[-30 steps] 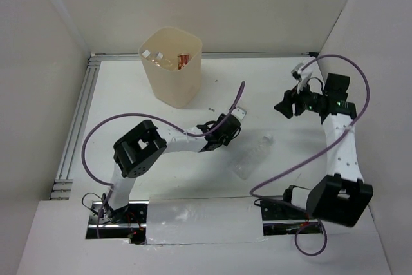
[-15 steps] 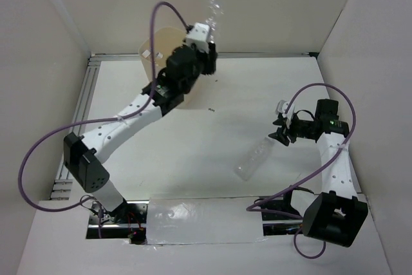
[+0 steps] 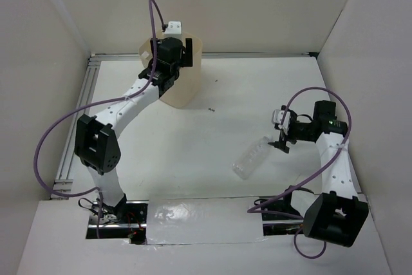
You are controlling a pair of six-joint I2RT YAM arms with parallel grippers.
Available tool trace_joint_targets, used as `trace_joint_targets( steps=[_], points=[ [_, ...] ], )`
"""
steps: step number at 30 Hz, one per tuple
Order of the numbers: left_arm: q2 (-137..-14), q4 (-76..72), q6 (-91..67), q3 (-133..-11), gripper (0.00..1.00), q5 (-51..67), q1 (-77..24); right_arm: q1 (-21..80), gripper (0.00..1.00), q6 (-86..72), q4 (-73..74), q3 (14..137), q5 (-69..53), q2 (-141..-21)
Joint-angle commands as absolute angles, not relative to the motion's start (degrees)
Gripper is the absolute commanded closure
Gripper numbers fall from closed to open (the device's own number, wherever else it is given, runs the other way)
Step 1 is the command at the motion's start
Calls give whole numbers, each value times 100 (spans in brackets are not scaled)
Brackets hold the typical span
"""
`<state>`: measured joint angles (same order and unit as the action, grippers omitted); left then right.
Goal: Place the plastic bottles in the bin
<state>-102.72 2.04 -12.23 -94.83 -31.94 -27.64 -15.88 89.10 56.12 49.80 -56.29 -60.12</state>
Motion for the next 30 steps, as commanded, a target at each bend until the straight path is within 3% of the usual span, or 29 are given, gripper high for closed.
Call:
trace_joint_targets(
  steps=[1, 6, 9, 15, 17, 22, 25, 26, 30],
  points=[
    [-10187, 123, -1414, -9809, 0, -3401, -2629, -1390, 0, 10343, 6379, 4922, -5660, -5985],
    [-9767, 351, -1363, -9993, 0, -3140, -2680, -977, 0, 12037, 6812, 4799, -5353, -6450],
    [-9316, 658, -1240, -9879, 0, -2551, -3023, -527, 0, 12120, 6407, 4641, -4914, -6776],
    [-7421, 896, -1396, -7720, 3, -1522, -3786, 192, 0, 12401, 6091, 4562, -4036, -7356],
    [-6632, 1010, -1825, -6317, 3, -1668, -4068, 552, 0, 12401, 5724, 4483, -3764, -7619],
    [-5302, 1203, -2783, -4784, 3, -1925, -4394, 1010, 3, 11911, 4554, 4201, -3350, -7927],
    [-4810, 1318, -3303, -3966, 4, -2021, -4570, 1318, 16, 11455, 4325, 4271, -3244, -8287],
    [-4738, 1318, -3548, -3642, 4, -2021, -4666, 1431, 31, 11296, 4324, 4341, -3243, -8419],
    [-4632, 1318, -3998, -3217, 6, -2135, -4956, 1512, 59, 10417, 4631, 5252, -3550, -8420]
  ],
)
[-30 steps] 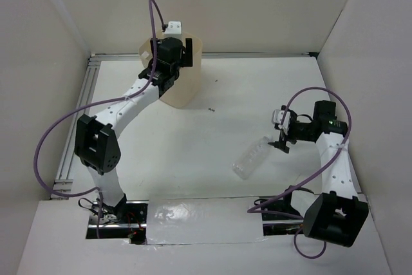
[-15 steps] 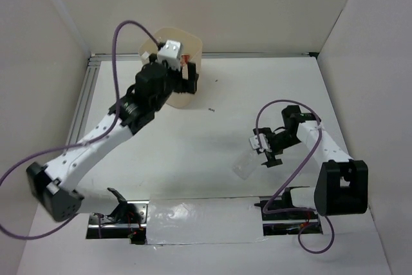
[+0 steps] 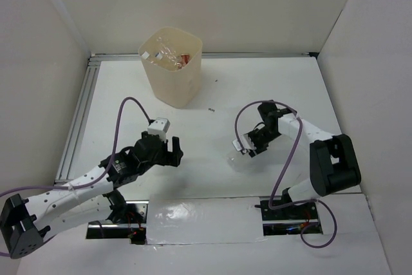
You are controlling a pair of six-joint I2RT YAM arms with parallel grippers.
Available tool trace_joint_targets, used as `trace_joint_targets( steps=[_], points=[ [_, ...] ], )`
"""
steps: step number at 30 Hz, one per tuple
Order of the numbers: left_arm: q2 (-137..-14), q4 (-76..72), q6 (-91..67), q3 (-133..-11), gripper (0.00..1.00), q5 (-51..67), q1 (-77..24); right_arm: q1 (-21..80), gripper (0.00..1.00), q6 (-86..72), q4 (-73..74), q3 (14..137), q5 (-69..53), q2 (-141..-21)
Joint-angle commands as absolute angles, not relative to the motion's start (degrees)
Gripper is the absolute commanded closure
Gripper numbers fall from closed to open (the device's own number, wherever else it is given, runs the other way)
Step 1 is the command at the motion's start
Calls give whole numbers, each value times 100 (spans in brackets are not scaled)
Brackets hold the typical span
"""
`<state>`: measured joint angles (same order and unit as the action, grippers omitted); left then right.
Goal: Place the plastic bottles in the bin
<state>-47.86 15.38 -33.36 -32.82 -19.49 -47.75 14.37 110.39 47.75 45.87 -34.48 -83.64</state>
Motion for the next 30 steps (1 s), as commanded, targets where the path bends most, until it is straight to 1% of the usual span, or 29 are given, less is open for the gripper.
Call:
trace_joint_targets(
  steps=[1, 3, 4, 5, 6, 7, 8, 9, 10, 11, 12, 13, 14, 15, 16, 17, 19, 20, 21, 22, 23, 25, 26, 27, 30],
  points=[
    [-4632, 1318, -4069, -3165, 6, -2188, -5018, 1512, 62, 10189, 4693, 5499, -3664, -8420],
    [-4632, 1371, -4236, -3094, 6, -2250, -5150, 1573, 63, 9302, 4746, 6079, -4050, -8367],
    [-4632, 1371, -4297, -3015, 6, -2250, -5150, 1573, 63, 8907, 4659, 6717, -4182, -8367],
    [-4632, 1371, -4350, -3015, 6, -2250, -5150, 1643, 63, 8512, 4562, 7063, -4384, -8367],
    [-4632, 1249, -4351, -2928, 6, -2250, -5211, 1731, 63, 7612, 4396, 7414, -4473, -8489],
    [-4632, 1187, -4411, -2848, 6, -2180, -5212, 1731, 63, 7098, 3907, 8114, -4543, -8569],
    [-4684, 1134, -4412, -2848, 6, -2180, -5212, 1818, 63, 6632, 3650, 8478, -4631, -8665],
    [-4737, 1073, -4464, -2795, 6, -2119, -5212, 1906, 63, 5679, 3378, 8838, -4632, -8927],
    [-4737, 994, -4465, -2795, 6, -2118, -5212, 1968, 63, 5234, 2862, 9564, -4632, -9095],
    [-4868, 993, -4465, -2795, 6, -2118, -5264, 2038, 62, 4812, 2639, 9945, -4632, -9288],
    [-4869, 993, -4465, -2795, 6, -2118, -5265, 2039, 61, 4051, 2445, 10341, -4693, -9499],
    [-4956, 932, -4395, -2795, 6, -2118, -5265, 2196, 61, 3660, 2261, 10736, -4693, -10014],
    [-4957, 932, -4395, -2856, 6, -2118, -5265, 2258, 59, 3308, 1989, 11576, -4693, -10307],
    [-5018, 871, -4395, -2856, 6, -2118, -5265, 2311, 59, 2730, 1908, 12002, -4780, -10597],
    [-5071, 870, -4342, -2856, 6, -2066, -5265, 2433, 58, 2455, 1812, 12406, -4781, -11191],
    [-5071, 818, -4342, -2856, 6, -2065, -5265, 2495, 56, 2182, 1523, 13045, -4842, -11458],
    [-5071, 748, -4290, -2856, 6, -2013, -5326, 2662, 53, 1586, 987, 13297, -4992, -11976],
    [-5071, 747, -4289, -2856, 6, -2013, -5326, 2741, 51, 1495, 428, 13367, -4992, -12101],
    [-5071, 747, -4289, -2856, 6, -2013, -5326, 2820, 51, 1494, 213, 13420, -4905, -12224],
    [-5071, 747, -4289, -2856, 6, -2013, -5326, 2943, 49, 1338, -7, 13491, -4904, -12530],
    [-5071, 799, -4289, -2856, 6, -2013, -5326, 2944, 49, 1258, -270, 13831, -4904, -12716],
    [-5002, 922, -4289, -2856, 6, -2083, -5378, 3015, 48, 899, -325, 14359, -4843, -13155],
    [-5001, 923, -4350, -2856, 6, -2161, -5379, 3015, 46, 897, -325, 14622, -4843, -13549],
    [-4870, 1001, -4351, -2856, 6, -2162, -5379, 3067, 46, 896, -221, 14938, -4782, -13683],
    [-4755, 1133, -4464, -2804, 6, -2267, -5379, 3067, 38, 1028, -307, 14706, -4659, -13668]
  ],
)
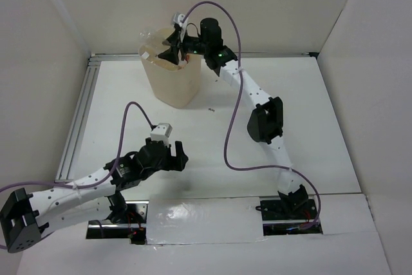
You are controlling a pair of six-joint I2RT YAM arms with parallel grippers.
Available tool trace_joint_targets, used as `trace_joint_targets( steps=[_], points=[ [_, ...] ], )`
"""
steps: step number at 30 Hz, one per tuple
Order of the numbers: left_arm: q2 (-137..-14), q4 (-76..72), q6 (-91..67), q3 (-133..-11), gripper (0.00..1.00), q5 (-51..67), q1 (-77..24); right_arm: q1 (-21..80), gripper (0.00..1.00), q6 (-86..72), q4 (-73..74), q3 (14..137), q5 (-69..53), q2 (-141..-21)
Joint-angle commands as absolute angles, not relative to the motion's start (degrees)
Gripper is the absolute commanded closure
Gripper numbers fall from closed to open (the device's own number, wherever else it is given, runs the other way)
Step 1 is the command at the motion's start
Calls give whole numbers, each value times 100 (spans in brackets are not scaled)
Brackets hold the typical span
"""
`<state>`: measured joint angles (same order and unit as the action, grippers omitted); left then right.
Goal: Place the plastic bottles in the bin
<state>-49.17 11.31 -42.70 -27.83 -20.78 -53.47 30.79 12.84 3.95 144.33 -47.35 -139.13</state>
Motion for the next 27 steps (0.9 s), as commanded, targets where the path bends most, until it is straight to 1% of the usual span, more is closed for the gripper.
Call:
trace_joint_targets(
  steps=[1, 2, 3, 5, 8, 9, 10, 11, 12, 15, 16, 17, 18, 19, 20, 21, 22, 23, 24, 27],
  points=[
    [-4677, 1134, -4465, -2804, 6, -2268, -5379, 3067, 31, 1098, -369, 14356, -4589, -13597],
    [-4676, 1134, -4465, -2804, 4, -2268, -5431, 3067, 6, 1264, -369, 14213, -4588, -13475],
    [-4676, 1186, -4534, -2804, 4, -2320, -5432, 3067, 0, 1405, -82, 14116, -4588, -13474],
    [-4676, 1187, -4535, -2804, 2, -2320, -5432, 3006, 0, 1581, 297, 14194, -4422, -13403],
    [-4964, 1187, -4430, -3005, 1, -2373, -5432, 2814, 0, 1494, 886, 14501, -4028, -13106],
    [-5027, 1187, -4430, -3093, 1, -2373, -5432, 2760, 0, 1416, 1018, 14502, -3834, -12800],
    [-5080, 1039, -4351, -3094, 1, -2373, -5432, 2760, 0, 1415, 1307, 14432, -3562, -12614],
    [-5132, 968, -4229, -3163, 1, -2373, -5432, 2664, 0, 1345, 1466, 14319, -2924, -12403],
    [-5194, 793, -4175, -3164, 1, -2373, -5432, 2567, 0, 1293, 1816, 13995, -2587, -11966],
    [-5247, 493, -3877, -3234, 1, -2303, -5432, 2181, 0, 1214, 2547, 13344, -1821, -11120],
    [-5247, 405, -3824, -3295, 1, -2303, -5432, 2067, 0, 1100, 2923, 12663, -1611, -10883],
    [-5299, 317, -3754, -3296, 1, -2251, -5432, 1970, 0, 1038, 3049, 12221, -1156, -10629],
    [-5300, 264, -3701, -3374, 1, -2250, -5432, 1838, 0, 898, 3102, 11703, -847, -10017],
    [-5300, 203, -3596, -3375, 1, -2250, -5432, 1837, 0, 844, 3050, 10585, -539, -9671],
    [-5369, 202, -3543, -3453, 1, -2250, -5432, 1750, 0, 792, 3050, 10034, 3, -9337],
    [-5370, 133, -3490, -3524, 1, -2250, -5379, 1688, 0, 791, 3050, 9550, 183, -8699],
    [-5422, 132, -3402, -3524, 1, -2250, -5327, 1688, 0, 739, 2989, 9101, 385, -8379],
    [-5423, 132, -3401, -3594, 1, -2163, -5326, 1618, 0, 738, 2927, 8314, 561, -8089],
    [-5484, 132, -3314, -3673, 1, -2162, -5257, 1469, 0, 677, 2927, 7993, 693, -7520],
    [-5598, 254, -3173, -3866, 1, -2004, -5203, 1214, 0, 624, 3040, 6998, 694, -6787]
  ],
)
